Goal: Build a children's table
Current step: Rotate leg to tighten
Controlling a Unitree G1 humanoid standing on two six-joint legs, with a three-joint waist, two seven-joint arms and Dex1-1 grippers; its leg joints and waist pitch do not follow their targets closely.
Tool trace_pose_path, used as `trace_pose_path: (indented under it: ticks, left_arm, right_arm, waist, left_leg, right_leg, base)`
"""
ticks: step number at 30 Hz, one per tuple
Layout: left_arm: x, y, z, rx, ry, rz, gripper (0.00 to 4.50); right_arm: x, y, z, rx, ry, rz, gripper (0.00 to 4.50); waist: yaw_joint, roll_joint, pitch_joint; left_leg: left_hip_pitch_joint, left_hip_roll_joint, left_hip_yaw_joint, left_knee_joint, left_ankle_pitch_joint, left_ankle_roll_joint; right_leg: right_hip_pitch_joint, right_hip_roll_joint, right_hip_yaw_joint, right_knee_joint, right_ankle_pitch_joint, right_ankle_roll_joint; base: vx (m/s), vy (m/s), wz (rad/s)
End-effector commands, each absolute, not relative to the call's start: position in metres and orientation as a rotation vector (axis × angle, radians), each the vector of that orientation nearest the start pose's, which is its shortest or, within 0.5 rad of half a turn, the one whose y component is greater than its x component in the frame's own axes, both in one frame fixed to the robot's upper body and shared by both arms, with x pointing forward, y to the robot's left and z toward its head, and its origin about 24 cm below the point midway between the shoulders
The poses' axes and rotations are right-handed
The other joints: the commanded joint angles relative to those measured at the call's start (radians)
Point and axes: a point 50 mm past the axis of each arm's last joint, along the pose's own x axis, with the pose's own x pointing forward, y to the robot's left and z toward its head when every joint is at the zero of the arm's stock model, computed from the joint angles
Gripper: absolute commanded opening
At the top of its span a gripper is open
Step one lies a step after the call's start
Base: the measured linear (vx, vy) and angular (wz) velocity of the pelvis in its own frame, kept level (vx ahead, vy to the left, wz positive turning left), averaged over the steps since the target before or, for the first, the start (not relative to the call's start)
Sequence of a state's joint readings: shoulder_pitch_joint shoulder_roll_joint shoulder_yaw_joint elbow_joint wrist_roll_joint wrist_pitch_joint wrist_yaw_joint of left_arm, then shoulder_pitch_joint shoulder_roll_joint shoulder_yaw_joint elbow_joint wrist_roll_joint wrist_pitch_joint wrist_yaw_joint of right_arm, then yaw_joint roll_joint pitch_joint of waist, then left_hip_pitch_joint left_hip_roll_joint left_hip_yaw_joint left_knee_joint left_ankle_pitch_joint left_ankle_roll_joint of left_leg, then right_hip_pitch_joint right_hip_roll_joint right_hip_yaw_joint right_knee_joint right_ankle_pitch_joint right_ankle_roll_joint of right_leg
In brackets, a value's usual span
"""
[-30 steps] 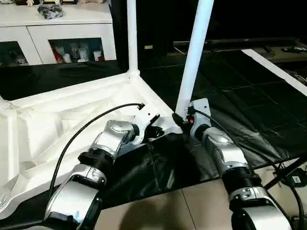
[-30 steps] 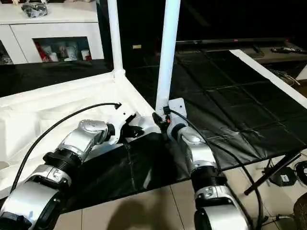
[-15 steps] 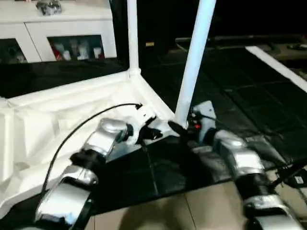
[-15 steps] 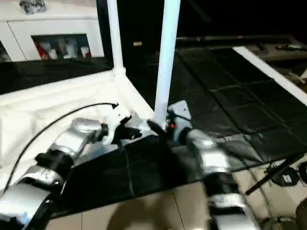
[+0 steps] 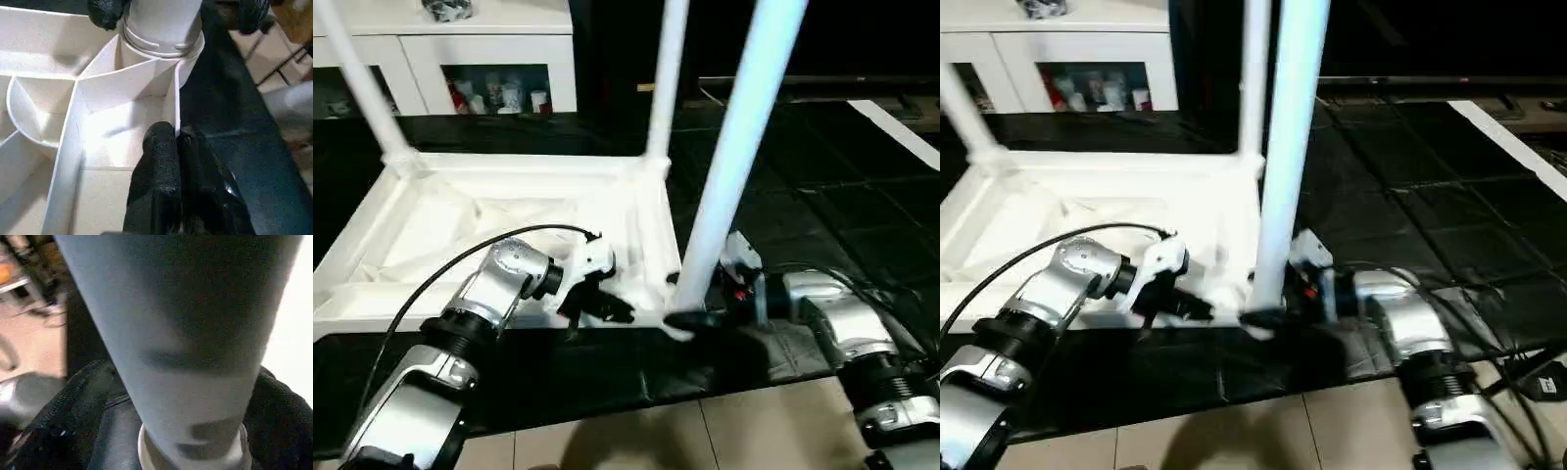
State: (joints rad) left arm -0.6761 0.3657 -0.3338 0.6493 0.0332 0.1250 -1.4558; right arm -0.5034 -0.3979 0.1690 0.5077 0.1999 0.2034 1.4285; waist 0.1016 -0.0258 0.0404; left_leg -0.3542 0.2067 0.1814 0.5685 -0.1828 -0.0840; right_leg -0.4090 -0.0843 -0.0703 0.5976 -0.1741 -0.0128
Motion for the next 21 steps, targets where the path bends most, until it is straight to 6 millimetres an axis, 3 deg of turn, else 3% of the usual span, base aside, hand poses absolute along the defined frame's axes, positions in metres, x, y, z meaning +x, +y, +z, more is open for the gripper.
trace_pose_path:
  ticks: [1,2,4,12,15,21]
  left_arm:
    - [0.31,0.119,0.065,0.437,0.547,-1.689,0.0]
    - [0.309,0.12,0.064,0.447,0.554,-1.699,0.0]
    - [0.307,0.124,0.064,0.466,0.565,-1.724,0.0]
    - [0.306,0.129,0.063,0.49,0.574,-1.727,0.0]
    - [0.307,0.128,0.063,0.489,0.569,-1.716,0.0]
    - [0.31,0.128,0.064,0.491,0.561,-1.698,0.0]
  right_arm:
    - [0.297,-0.152,0.065,-0.081,0.378,1.533,4.07]
    - [0.297,-0.153,0.065,-0.081,0.381,1.546,3.81]
    - [0.299,-0.155,0.068,-0.072,0.381,1.567,3.81]
    - [0.296,-0.154,0.068,-0.065,0.383,1.632,2.93]
    - [0.295,-0.154,0.067,-0.057,0.386,1.645,2.87]
    - [0.29,-0.153,0.064,-0.037,0.397,1.675,2.33]
  waist:
    - [-0.001,-0.002,-0.056]
    - [0.0,-0.003,-0.056]
    - [0.002,-0.003,-0.057]
    - [0.007,-0.002,-0.059]
    - [0.007,-0.003,-0.059]
    - [0.009,-0.001,-0.061]
  left_leg:
    - [0.005,0.03,0.003,-0.056,-0.181,0.071]
    - [0.005,0.031,0.002,-0.056,-0.175,0.069]
    - [0.005,0.03,0.002,-0.055,-0.171,0.066]
    - [0.005,0.029,0.002,-0.054,-0.161,0.065]
    - [0.004,0.028,0.002,-0.053,-0.158,0.065]
    - [0.006,0.028,0.002,-0.051,-0.154,0.062]
  right_leg:
    - [0.058,-0.057,0.042,-0.06,-0.169,-0.249]
    - [0.057,-0.057,0.043,-0.059,-0.17,-0.247]
    - [0.057,-0.057,0.043,-0.058,-0.168,-0.247]
    - [0.059,-0.055,0.042,-0.053,-0.142,-0.253]
    - [0.058,-0.054,0.041,-0.054,-0.146,-0.251]
    - [0.058,-0.054,0.042,-0.053,-0.138,-0.253]
  base:
    - [0.0,0.0,0.0]
    - [0.0,0.0,0.0]
    - [0.0,0.0,0.0]
    - [0.0,0.0,0.0]
    - [0.0,0.0,0.0]
    - [0.0,0.0,0.0]
